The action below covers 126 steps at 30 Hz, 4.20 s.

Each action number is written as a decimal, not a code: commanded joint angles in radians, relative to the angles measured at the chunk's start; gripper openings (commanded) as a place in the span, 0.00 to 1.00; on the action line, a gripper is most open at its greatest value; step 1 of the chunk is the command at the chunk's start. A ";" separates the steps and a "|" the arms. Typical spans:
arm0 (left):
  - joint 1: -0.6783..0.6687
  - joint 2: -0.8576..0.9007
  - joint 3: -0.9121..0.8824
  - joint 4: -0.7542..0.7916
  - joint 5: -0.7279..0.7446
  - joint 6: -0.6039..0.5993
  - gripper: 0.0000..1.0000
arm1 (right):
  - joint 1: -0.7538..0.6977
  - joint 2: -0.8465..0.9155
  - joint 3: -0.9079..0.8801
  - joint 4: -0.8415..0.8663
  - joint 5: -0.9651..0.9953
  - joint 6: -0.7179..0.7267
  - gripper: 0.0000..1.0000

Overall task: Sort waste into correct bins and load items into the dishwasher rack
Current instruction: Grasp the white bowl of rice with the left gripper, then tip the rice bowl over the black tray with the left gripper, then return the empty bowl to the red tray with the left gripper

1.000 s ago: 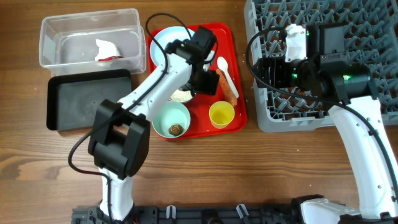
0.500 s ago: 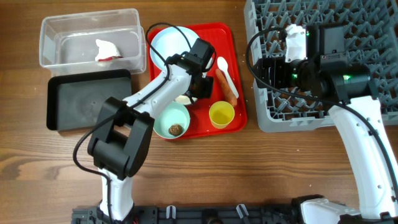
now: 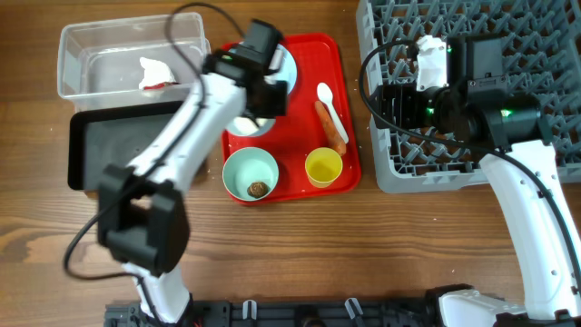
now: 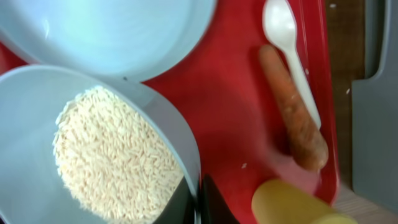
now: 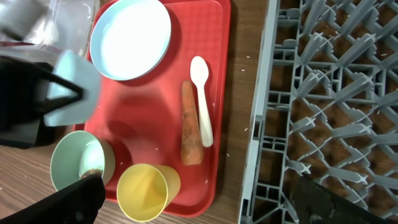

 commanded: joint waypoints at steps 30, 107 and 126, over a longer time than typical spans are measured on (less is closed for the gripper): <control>1.131 -0.089 -0.336 0.027 1.043 0.380 0.04 | 0.003 0.080 -0.032 -0.038 -0.016 0.030 1.00; -0.158 0.065 -0.204 0.316 -0.133 0.164 0.57 | 0.003 0.080 -0.032 -0.045 -0.024 0.055 1.00; -0.301 -0.074 -0.456 0.156 -0.119 -0.340 0.25 | 0.003 0.080 -0.032 -0.033 -0.024 0.056 1.00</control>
